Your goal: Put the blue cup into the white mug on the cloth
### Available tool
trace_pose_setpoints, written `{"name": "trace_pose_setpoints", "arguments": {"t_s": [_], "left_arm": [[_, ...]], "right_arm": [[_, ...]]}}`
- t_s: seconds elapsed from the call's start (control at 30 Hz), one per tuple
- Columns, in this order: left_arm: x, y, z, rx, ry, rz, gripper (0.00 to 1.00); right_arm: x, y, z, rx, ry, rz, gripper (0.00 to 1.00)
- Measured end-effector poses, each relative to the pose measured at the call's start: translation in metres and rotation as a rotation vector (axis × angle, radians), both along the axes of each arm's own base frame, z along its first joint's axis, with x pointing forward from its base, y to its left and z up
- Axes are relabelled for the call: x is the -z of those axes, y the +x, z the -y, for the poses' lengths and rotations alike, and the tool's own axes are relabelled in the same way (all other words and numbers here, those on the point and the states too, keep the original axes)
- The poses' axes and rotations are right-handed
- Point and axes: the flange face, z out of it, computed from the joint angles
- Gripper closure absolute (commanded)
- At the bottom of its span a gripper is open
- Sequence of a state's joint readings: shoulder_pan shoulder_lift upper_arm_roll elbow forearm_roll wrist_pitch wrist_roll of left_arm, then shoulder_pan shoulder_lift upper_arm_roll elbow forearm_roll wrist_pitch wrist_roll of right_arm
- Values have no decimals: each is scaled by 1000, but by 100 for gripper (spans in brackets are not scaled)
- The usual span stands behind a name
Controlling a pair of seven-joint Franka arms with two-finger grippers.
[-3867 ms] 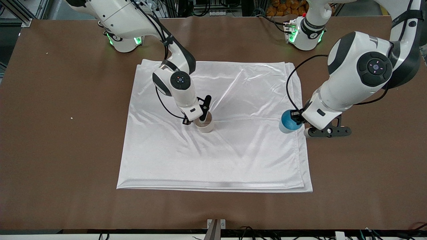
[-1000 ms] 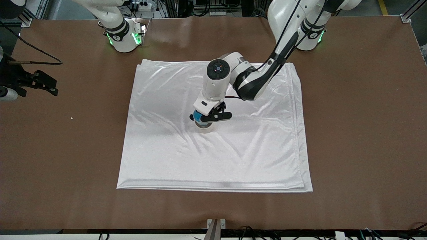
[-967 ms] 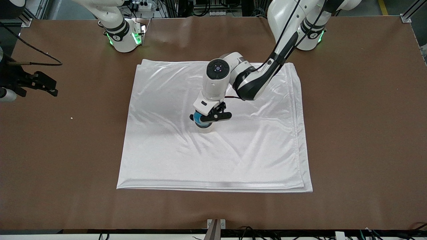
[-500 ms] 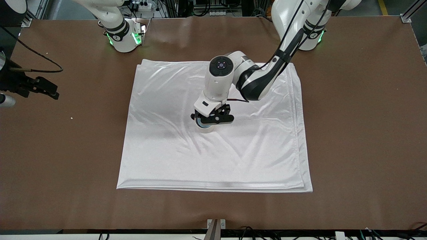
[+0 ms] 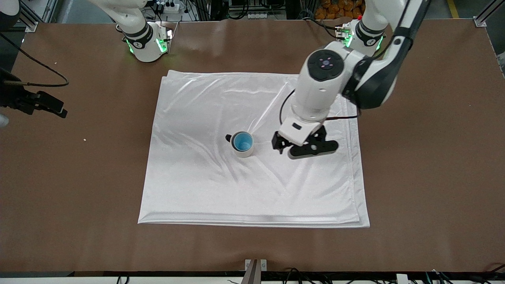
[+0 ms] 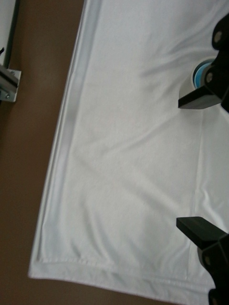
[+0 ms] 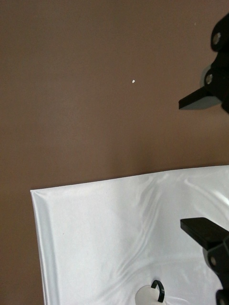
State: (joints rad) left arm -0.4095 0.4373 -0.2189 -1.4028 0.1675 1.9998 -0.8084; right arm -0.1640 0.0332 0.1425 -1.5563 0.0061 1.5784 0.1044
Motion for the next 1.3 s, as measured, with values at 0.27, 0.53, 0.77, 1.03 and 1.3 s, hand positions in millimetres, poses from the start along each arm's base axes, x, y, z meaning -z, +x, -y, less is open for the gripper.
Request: {"name": "trace_pose_setpoints", "arguments": {"t_s": [0.27, 0.53, 0.77, 1.03, 1.3], "left_arm": [[-37, 13, -74, 23, 76, -48, 0], [-51, 30, -135, 80, 108, -68, 0], [-68, 37, -188, 102, 98, -92, 0], [-85, 42, -249, 78, 73, -95, 0], [-78, 35, -291, 59, 64, -132, 0]], "right_arm": [[-1, 0, -1, -2, 2, 1, 0], [-2, -1, 5, 11, 0, 5, 0], [-3, -2, 10, 19, -1, 6, 0], [-6, -3, 8, 17, -1, 12, 0], [-8, -4, 7, 15, -1, 19, 0]]}}
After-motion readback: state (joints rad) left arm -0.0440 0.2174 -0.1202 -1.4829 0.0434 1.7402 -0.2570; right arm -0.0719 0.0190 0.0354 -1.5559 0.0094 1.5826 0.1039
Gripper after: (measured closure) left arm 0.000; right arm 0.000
